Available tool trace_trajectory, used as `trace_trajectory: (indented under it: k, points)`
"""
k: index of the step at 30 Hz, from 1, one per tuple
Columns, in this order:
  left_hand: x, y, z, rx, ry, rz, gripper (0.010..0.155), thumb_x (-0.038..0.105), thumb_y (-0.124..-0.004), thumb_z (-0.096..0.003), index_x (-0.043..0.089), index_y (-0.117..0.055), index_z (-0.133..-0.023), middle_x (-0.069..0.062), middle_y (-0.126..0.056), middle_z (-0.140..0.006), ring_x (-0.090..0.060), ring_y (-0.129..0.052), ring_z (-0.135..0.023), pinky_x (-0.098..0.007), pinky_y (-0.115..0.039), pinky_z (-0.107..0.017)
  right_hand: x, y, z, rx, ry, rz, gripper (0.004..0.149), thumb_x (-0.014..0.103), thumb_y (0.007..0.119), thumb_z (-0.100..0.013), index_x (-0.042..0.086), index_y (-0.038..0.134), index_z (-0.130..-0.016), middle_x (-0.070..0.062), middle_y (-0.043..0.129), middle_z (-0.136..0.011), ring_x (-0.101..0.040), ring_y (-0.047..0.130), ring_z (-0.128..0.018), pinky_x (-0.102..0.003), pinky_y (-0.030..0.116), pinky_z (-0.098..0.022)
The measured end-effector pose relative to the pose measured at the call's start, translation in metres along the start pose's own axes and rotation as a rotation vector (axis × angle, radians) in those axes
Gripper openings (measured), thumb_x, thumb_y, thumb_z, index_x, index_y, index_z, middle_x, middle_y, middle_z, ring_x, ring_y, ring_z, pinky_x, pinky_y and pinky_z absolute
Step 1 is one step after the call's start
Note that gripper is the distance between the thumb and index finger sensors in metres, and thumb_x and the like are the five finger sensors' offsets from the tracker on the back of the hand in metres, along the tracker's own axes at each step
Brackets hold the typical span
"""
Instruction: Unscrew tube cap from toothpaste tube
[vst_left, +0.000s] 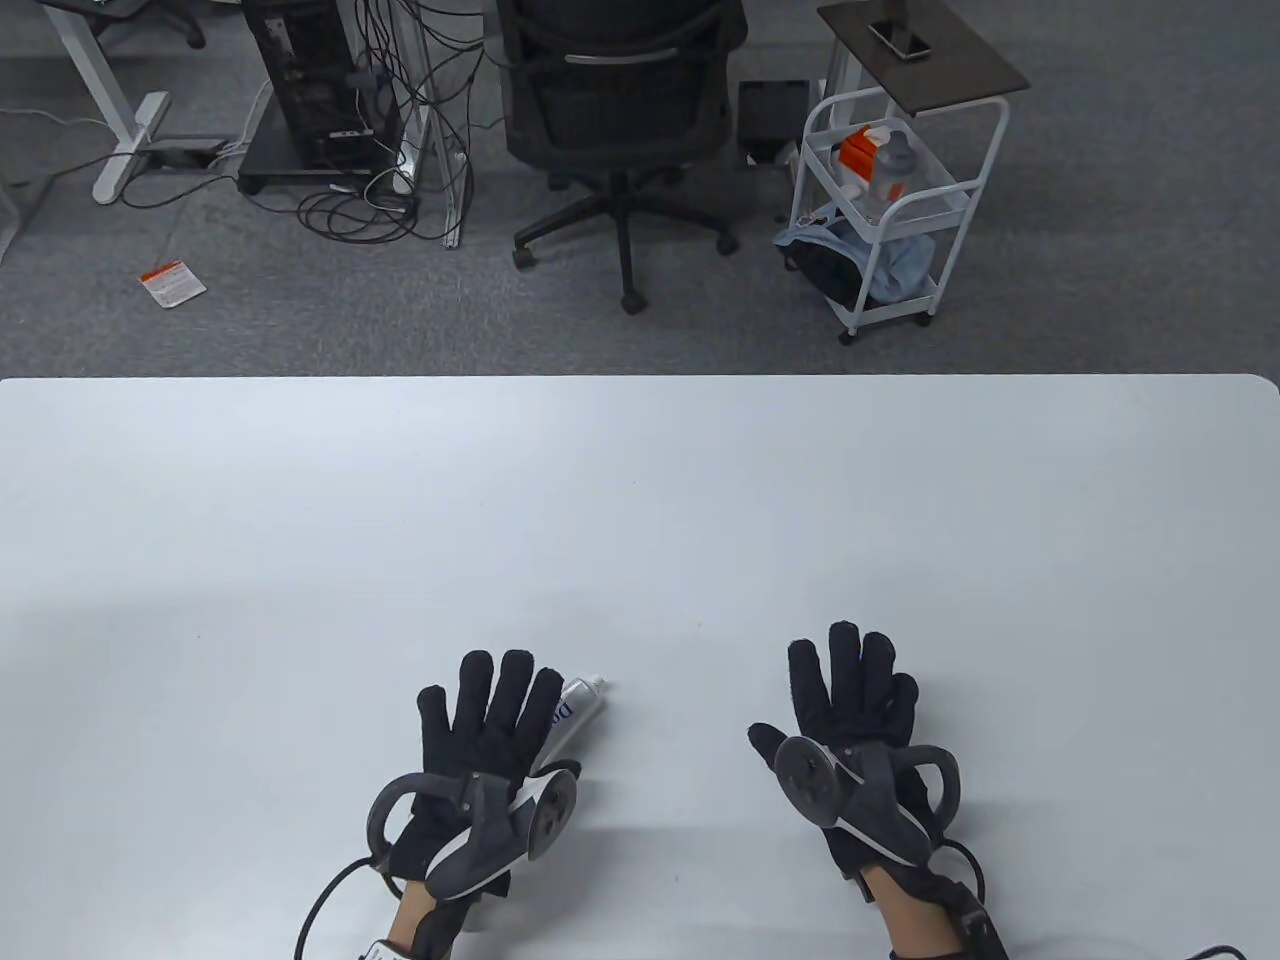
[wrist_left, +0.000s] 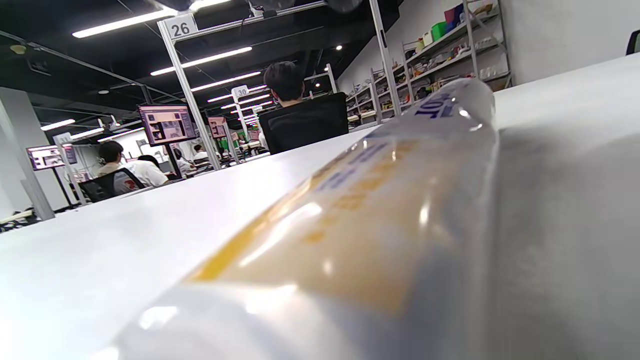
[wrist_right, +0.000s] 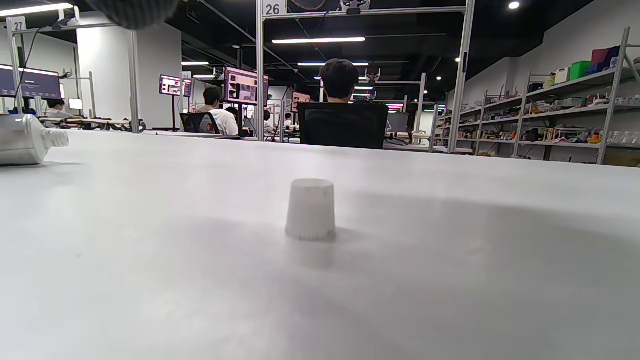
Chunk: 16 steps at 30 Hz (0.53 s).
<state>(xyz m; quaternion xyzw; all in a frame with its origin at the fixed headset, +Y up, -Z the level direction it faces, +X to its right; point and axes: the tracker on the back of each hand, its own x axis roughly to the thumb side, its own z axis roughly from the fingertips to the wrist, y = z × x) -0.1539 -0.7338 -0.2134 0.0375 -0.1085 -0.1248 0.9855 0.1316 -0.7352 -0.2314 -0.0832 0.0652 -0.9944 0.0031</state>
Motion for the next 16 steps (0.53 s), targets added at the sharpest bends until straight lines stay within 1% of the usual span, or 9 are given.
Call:
trace_trajectory:
  k: [3,10,16]
  points:
    - [0.0001,-0.0021,-0.0001,-0.004,-0.005,0.002,0.085,0.071,-0.047,-0.0475,0.032,-0.015,-0.117,-0.006,-0.019,-0.129,-0.044,-0.027,-0.119,-0.072,-0.040,-0.080,0.0002,-0.0010,0.0006,0.002,-0.006,0.002,0.086,0.055,0.056,-0.054,0.009,0.015,-0.113,-0.031,-0.003,-0.113,-0.059,-0.002,-0.100,-0.077,0.020,-0.070]
    - [-0.0001,-0.0031,-0.0001,-0.018,-0.014,0.008,0.085,0.071,-0.047,-0.0473,0.031,-0.017,-0.117,-0.006,-0.022,-0.129,-0.045,-0.032,-0.119,-0.071,-0.043,-0.081,0.0000,-0.0009,0.0007,0.003,-0.006,0.001,0.085,0.055,0.055,-0.054,0.008,0.015,-0.113,-0.031,-0.002,-0.113,-0.059,-0.001,-0.100,-0.077,0.021,-0.070]
    - [-0.0006,-0.0036,-0.0004,-0.020,-0.006,0.002,0.085,0.070,-0.047,-0.0474,0.032,-0.017,-0.117,-0.006,-0.022,-0.129,-0.044,-0.031,-0.119,-0.071,-0.043,-0.080,-0.0012,-0.0014,0.0008,0.002,0.003,-0.009,0.085,0.055,0.055,-0.054,0.008,0.016,-0.113,-0.031,-0.001,-0.113,-0.059,0.000,-0.100,-0.077,0.021,-0.070]
